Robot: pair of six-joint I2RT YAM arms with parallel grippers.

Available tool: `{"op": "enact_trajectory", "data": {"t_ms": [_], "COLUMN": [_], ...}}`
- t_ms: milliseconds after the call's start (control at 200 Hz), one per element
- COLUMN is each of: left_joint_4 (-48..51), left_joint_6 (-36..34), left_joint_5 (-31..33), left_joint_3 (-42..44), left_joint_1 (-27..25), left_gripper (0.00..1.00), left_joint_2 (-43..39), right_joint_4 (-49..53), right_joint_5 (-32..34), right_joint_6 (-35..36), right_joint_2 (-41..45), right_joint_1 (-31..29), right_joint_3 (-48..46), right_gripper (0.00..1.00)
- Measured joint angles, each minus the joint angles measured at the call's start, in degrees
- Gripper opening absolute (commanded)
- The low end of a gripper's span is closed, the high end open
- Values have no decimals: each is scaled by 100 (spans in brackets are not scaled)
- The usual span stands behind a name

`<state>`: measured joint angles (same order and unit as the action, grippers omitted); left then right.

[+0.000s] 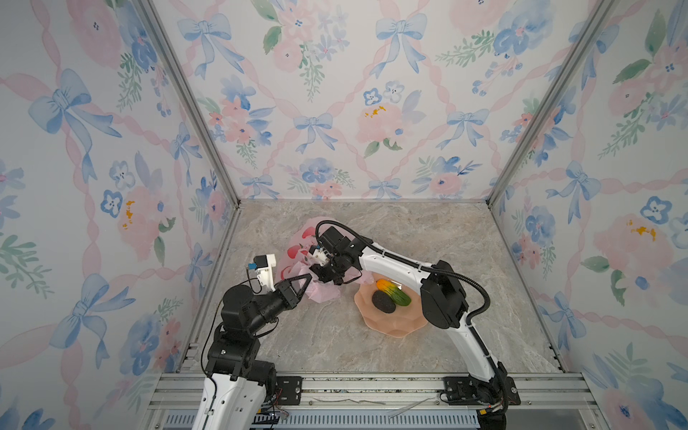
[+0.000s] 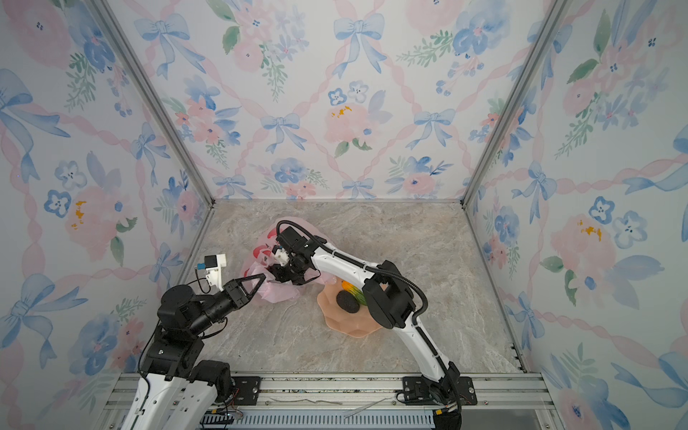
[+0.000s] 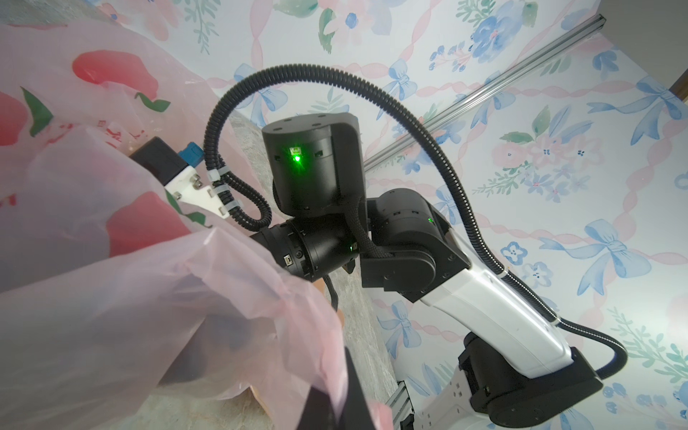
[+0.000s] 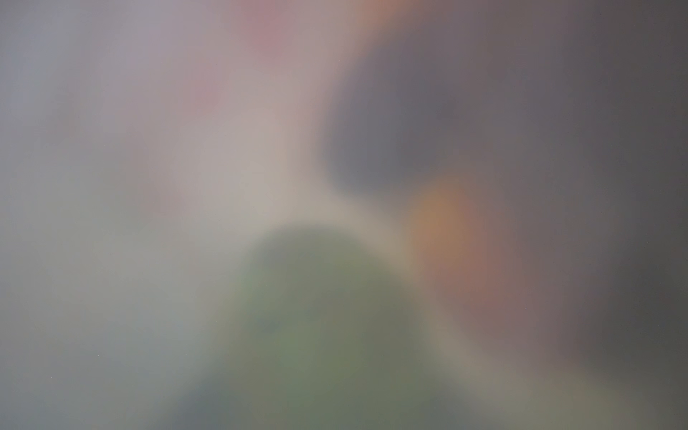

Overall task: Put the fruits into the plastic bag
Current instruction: 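Lower the green fruit into the pink bag with the right gripper, then withdraw the open right gripper from the bag and swing it over the bowl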

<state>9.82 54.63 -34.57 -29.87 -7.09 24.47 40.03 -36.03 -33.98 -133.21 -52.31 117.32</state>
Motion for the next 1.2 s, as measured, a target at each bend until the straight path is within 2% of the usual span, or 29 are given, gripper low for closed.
{"op": "enact_trajectory", "data": {"t_ms": [250, 525, 625, 785, 910, 1025, 1200], "left_joint_4": [-4, 0, 0, -2, -2, 0, -2], "left_joint_6": [4, 31, 72, 92, 111, 114, 153], "left_joint_5": [0, 2, 2, 4, 7, 20, 20], "left_joint_3": [35, 127, 131, 131, 131, 131, 131], "left_joint_1": [2, 2, 2, 2, 2, 2, 2], "left_gripper": [0, 0, 0, 0, 0, 0, 0], "left_joint_2": [-33, -179, -229, -332, -417, -428, -431], "right_joint_4": [-37, 131, 468, 1311, 1832, 2159, 2319], "right_joint_5": [-4, 291, 793, 2197, 3010, 3346, 3414], "right_joint_6": [-35, 70, 269, 780, 1152, 1421, 1766], "right_joint_2": [0, 68, 282, 785, 872, 874, 872], "right_joint_1": [0, 2, 2, 13, 111, 345, 791], "right_joint_3": [0, 0, 0, 101, 437, 697, 1366], "right_gripper": [85, 85, 86, 91, 91, 92, 94]}}
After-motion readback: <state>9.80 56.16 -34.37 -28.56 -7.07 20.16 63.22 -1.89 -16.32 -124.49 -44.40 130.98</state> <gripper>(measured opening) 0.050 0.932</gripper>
